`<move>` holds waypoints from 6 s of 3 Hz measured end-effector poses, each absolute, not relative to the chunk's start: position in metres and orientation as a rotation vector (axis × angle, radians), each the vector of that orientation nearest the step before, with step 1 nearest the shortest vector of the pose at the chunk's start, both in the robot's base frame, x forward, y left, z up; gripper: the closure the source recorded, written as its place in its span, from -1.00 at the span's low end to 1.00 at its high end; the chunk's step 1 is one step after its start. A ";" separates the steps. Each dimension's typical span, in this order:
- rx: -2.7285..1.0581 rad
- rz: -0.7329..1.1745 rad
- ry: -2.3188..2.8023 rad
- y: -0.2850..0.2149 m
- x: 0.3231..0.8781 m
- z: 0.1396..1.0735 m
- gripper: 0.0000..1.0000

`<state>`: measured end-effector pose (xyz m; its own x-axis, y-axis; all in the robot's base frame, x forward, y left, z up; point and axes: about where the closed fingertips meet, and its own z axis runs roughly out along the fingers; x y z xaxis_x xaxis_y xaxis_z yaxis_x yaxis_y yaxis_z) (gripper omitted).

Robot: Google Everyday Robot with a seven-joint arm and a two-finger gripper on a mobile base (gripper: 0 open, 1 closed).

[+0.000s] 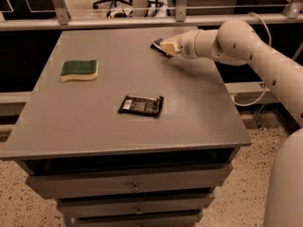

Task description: Move rxbar blueberry near sponge

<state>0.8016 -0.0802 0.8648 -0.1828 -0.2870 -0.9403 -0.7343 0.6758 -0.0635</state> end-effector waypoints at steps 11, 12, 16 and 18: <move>-0.947 0.563 1.801 -0.091 0.832 0.852 -0.32; -0.950 0.539 1.813 -0.096 0.831 0.854 0.30; -0.933 0.512 1.813 -0.098 0.827 0.866 -0.12; -0.888 0.527 1.831 -0.104 0.850 0.860 -1.00</move>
Offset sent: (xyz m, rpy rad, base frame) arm -0.1164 0.0769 0.0449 -0.0074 -0.0063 0.4726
